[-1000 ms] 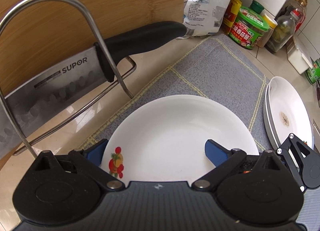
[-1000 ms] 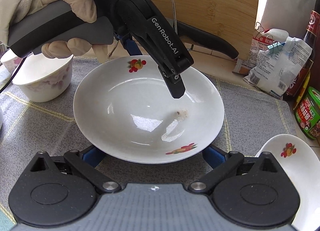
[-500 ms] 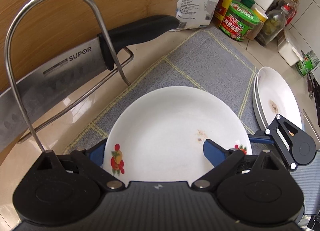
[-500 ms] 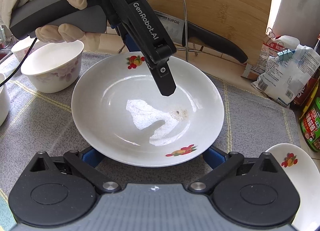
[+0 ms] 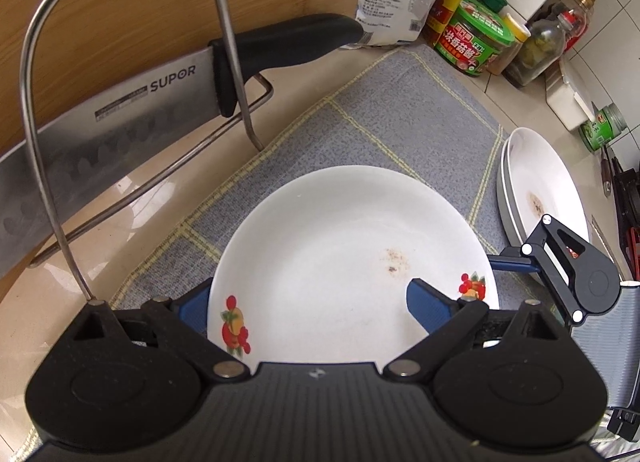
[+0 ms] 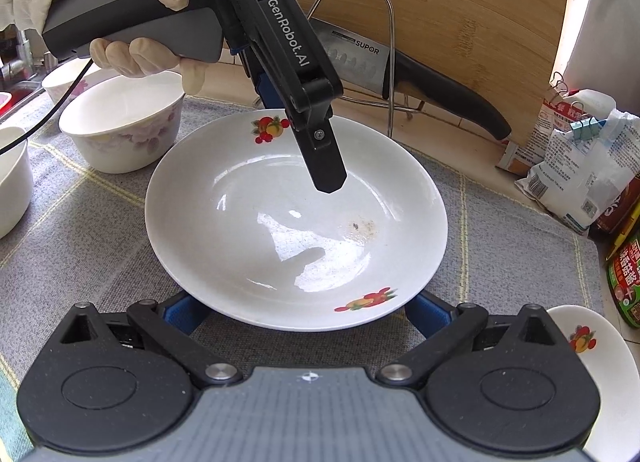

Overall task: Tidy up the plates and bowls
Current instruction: 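Lift the shallow plate by its rim with the left tool, then carry the shallow plate with the left tool over the plate stack, then lower the shallow plate onto the stack and open the left tool, then raise the left tool away from the plate stack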

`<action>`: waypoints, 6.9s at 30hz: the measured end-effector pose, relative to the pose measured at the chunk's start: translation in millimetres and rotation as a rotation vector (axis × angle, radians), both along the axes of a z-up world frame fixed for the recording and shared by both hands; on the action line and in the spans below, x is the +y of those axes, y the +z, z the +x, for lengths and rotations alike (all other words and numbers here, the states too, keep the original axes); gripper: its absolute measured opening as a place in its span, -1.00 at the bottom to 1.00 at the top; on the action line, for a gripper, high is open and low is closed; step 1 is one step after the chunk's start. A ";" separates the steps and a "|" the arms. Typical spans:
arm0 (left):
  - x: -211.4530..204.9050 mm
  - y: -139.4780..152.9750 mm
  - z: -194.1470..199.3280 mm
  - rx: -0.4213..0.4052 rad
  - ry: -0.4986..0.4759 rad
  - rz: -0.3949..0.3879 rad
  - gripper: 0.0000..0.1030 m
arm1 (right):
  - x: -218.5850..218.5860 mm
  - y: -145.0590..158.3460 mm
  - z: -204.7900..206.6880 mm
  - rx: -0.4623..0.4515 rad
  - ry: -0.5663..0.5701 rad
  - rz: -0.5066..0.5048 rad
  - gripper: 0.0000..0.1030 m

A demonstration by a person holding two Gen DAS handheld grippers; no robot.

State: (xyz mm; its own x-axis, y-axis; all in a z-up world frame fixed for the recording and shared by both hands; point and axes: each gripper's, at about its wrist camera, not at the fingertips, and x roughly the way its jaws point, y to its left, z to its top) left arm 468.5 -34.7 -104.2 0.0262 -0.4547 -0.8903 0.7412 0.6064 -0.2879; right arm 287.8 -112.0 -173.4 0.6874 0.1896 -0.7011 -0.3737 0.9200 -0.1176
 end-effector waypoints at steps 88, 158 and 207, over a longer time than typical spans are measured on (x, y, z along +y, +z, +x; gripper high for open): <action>-58.9 65.4 -69.7 -0.005 -0.112 -0.053 0.88 | -55.5 47.1 -87.2 -0.069 -0.061 0.054 1.00; -246.5 15.6 -124.1 -0.012 -0.488 0.074 0.88 | -153.9 29.3 -150.9 -0.009 -0.410 0.010 1.00; -139.7 71.1 -182.9 -0.391 -0.236 -0.146 0.92 | -148.9 23.9 -142.0 0.007 -0.386 -0.006 1.00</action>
State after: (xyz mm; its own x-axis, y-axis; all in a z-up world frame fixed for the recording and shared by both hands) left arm 285.5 -174.4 -33.0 0.2276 -0.6083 -0.7603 0.9235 0.3824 -0.0294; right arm 145.8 -260.9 -149.6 0.7024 -0.0861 -0.7065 -0.0010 0.9925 -0.1220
